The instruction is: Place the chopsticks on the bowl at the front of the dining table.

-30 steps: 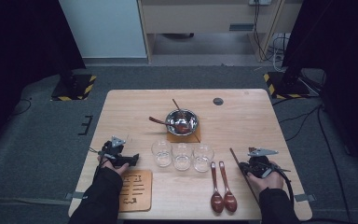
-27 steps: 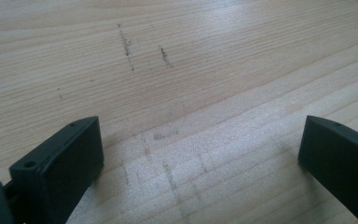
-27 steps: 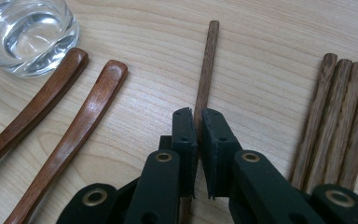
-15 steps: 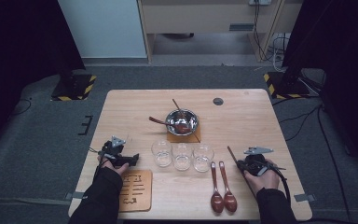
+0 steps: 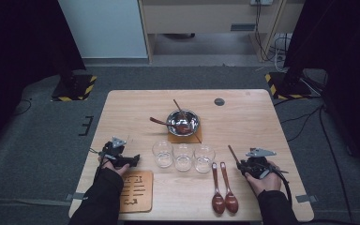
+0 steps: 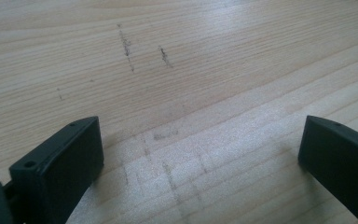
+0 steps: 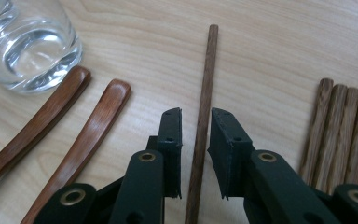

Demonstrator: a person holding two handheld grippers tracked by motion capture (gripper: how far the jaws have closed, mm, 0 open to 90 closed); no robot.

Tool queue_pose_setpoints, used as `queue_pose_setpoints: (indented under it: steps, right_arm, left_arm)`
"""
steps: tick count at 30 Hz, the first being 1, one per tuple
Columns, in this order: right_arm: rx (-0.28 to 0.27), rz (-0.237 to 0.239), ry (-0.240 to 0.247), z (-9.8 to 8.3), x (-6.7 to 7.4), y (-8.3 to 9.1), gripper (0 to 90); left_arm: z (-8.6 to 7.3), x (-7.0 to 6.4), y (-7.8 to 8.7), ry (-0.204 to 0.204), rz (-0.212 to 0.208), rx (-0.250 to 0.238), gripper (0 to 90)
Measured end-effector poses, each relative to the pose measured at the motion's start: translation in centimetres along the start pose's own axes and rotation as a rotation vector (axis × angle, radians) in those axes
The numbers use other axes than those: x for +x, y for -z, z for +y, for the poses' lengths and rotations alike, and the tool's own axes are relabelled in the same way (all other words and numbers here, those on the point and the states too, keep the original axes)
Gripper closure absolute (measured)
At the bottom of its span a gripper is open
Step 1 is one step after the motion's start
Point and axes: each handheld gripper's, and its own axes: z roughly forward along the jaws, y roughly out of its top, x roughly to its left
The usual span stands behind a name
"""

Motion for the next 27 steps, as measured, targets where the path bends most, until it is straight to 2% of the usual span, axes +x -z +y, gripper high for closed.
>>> queue_pose_setpoints:
  steps: [8,19,27]
  right_arm:
    - [0.021,-0.026,0.001,-1.2,0.1,0.8,74.2]
    - [0.049,-0.03,0.014,-1.5,0.4,0.6,77.9]
    - [0.047,-0.039,0.014,-1.5,0.5,0.5,81.9]
  left_arm:
    - [0.0,0.0,0.0,0.0,0.0,0.0,0.0]
    - [0.0,0.0,0.0,0.0,0.0,0.0,0.0]
    - [0.0,0.0,0.0,0.0,0.0,0.0,0.0]
